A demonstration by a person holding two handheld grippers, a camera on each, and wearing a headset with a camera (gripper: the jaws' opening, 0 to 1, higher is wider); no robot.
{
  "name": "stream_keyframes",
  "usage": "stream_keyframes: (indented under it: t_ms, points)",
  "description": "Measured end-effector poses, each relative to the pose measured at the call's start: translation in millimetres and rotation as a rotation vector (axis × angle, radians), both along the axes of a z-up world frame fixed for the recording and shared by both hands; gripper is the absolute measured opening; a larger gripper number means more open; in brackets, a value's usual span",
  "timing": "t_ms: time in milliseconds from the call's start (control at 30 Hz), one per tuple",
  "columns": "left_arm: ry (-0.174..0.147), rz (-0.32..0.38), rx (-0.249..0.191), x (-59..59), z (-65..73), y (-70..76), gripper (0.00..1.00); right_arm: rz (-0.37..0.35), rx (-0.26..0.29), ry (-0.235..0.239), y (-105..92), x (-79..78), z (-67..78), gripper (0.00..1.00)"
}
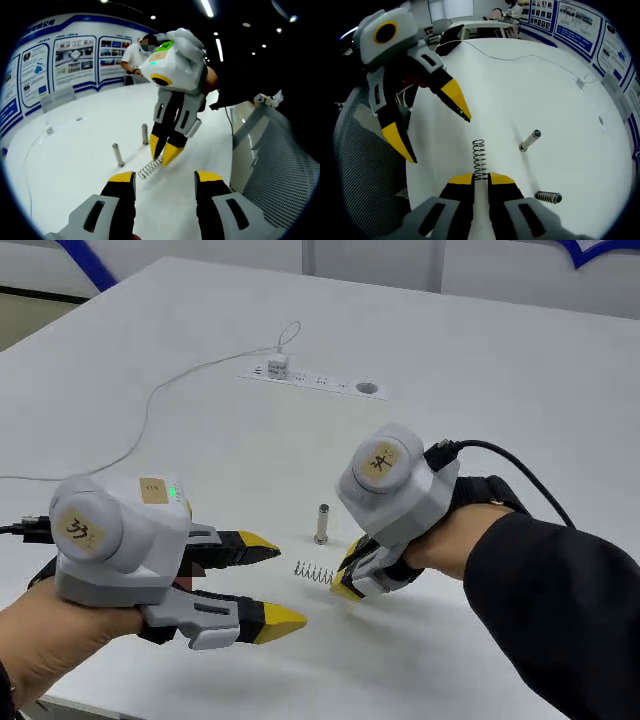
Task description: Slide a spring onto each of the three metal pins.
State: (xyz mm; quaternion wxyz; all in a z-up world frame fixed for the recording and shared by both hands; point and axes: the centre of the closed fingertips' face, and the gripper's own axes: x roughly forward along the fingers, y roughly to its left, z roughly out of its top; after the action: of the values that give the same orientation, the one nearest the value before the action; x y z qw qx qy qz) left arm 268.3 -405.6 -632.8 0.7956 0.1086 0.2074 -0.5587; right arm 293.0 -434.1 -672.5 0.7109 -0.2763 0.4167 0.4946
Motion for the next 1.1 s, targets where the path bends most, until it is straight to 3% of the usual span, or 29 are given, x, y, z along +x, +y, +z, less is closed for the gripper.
stream_keyframes:
  t_ms: [367,833,1100]
  points:
    - [-0.038,-0.093,0.007,-2.2,5.2,-13.7,0.40,0.076,-0.030,-0.017,-6.9,-25.6,35.1,0.11]
    - [-0.082,-0.177,-0.019,-13.9,10.8,-21.8,0.14,0.125,-0.070,-0.012,-3.8,-44.9,43.7,0.11]
    - [-0.084,-0.185,-0.015,-15.1,8.6,-23.4,0.13,0.131,-0.062,-0.041,-2.7,-44.5,58.0,0.11]
